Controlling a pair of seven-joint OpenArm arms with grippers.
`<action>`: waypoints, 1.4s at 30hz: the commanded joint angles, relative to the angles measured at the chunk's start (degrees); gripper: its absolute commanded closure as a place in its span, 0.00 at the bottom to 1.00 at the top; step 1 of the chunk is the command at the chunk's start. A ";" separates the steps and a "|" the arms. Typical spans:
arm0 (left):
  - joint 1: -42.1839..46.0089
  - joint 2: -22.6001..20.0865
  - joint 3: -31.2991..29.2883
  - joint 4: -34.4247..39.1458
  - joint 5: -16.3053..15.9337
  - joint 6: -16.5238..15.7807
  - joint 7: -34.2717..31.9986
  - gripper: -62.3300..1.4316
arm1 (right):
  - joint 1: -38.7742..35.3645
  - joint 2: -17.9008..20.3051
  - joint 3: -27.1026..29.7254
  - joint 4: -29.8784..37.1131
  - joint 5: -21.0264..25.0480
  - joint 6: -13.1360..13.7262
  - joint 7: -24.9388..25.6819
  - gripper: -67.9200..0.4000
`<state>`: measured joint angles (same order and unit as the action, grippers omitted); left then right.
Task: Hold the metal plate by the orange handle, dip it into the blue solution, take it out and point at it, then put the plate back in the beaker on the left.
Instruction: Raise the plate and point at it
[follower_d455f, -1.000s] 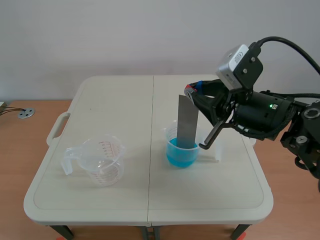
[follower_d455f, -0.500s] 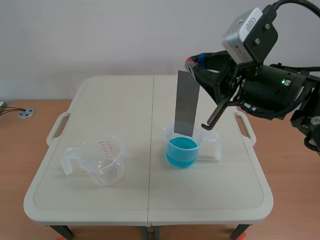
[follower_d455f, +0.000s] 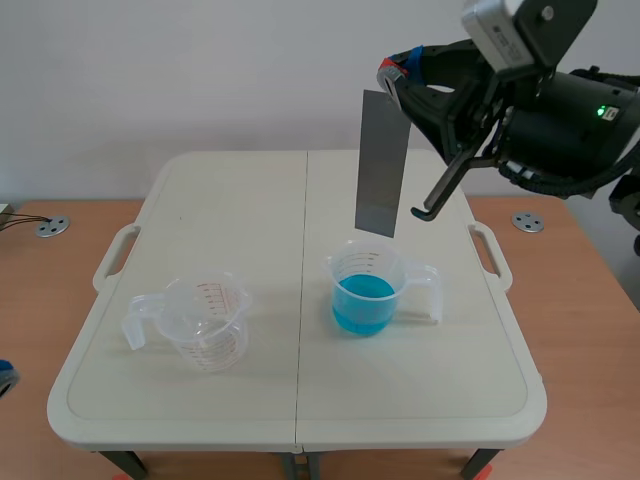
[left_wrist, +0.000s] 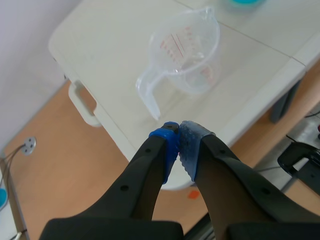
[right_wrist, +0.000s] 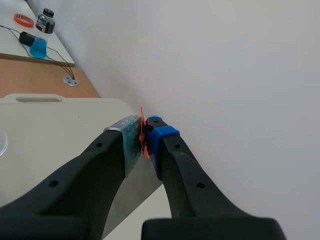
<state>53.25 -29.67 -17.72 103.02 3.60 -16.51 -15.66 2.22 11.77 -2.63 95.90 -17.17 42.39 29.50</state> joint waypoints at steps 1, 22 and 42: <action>-1.95 0.07 0.79 0.90 -0.39 0.07 0.04 0.92 | 1.27 0.31 0.13 2.03 0.85 0.33 0.35 0.98; -31.54 0.11 18.95 0.87 -0.42 -2.73 13.86 0.92 | 1.27 0.28 0.11 5.31 1.05 0.33 0.00 0.98; -53.37 9.20 36.87 -11.76 0.92 -3.76 18.69 0.92 | 1.27 0.28 0.11 5.31 1.07 0.33 0.00 0.98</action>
<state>0.71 -20.97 19.25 90.72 4.73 -20.62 3.66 2.22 11.77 -2.63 99.98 -17.15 42.39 28.86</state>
